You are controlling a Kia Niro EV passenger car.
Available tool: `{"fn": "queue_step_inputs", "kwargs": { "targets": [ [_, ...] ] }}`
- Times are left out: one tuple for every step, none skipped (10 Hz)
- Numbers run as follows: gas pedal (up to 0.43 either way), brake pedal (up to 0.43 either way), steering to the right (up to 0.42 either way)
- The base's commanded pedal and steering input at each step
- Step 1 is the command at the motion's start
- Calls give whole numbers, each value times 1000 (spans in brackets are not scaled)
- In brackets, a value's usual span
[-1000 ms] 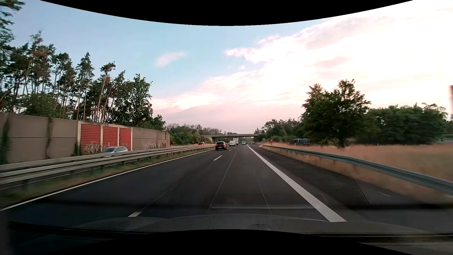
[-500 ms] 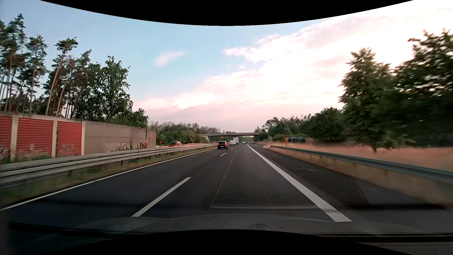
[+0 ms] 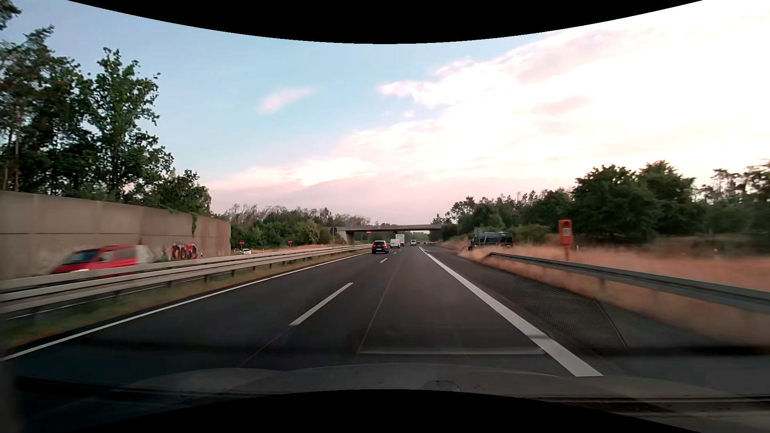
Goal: Follow the waypoints while adhering to traffic rules and regulations
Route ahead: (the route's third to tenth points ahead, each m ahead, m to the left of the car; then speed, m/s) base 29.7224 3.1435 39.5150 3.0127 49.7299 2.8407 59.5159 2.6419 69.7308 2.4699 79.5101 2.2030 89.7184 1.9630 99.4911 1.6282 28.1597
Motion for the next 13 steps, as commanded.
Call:
{"fn": "queue_step_inputs", "kwargs": {
  "targets": [
    [138,0,0],
    [138,0,0],
    [138,0,0],
    [138,0,0],
    [138,0,0],
    [138,0,-1],
    [138,0,-1],
    [138,0,-2],
    [138,0,-3],
    [138,0,-3],
    [138,0,-3],
    [138,0,-3],
    [138,0,-3]
  ]
}}
